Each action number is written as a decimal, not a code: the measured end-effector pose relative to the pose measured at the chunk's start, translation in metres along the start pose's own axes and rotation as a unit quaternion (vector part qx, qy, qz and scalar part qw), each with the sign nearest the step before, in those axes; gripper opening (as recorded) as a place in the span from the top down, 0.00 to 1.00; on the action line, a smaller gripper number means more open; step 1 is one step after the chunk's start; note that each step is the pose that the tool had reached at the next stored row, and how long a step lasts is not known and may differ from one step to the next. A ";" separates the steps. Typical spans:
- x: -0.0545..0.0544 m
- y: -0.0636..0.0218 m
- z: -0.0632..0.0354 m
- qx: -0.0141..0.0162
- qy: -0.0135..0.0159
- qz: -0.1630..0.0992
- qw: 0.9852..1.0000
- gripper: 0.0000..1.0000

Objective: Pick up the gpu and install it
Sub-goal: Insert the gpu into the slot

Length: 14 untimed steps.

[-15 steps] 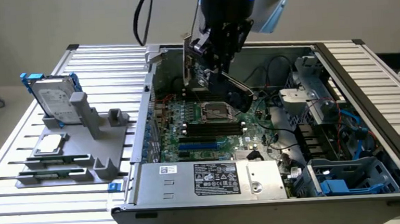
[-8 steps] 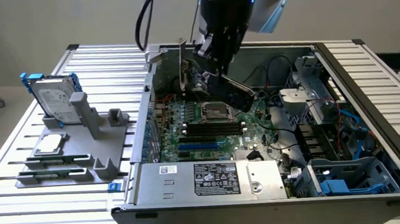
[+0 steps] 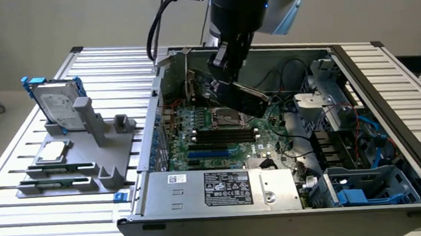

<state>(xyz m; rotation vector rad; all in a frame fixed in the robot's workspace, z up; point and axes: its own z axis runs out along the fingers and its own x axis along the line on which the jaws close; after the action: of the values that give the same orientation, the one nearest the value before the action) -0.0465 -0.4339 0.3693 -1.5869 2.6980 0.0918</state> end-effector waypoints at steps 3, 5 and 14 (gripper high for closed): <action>0.000 -0.0001 0.0033 -0.001 0.001 -0.028 1.000 0.74; 0.000 -0.0002 0.0055 -0.002 0.001 -0.046 0.999 0.74; 0.001 -0.0007 0.0159 -0.004 0.002 -0.127 0.992 0.74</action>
<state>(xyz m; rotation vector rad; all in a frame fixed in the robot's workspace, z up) -0.0466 -0.4339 0.3533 -1.9166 2.4744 0.0975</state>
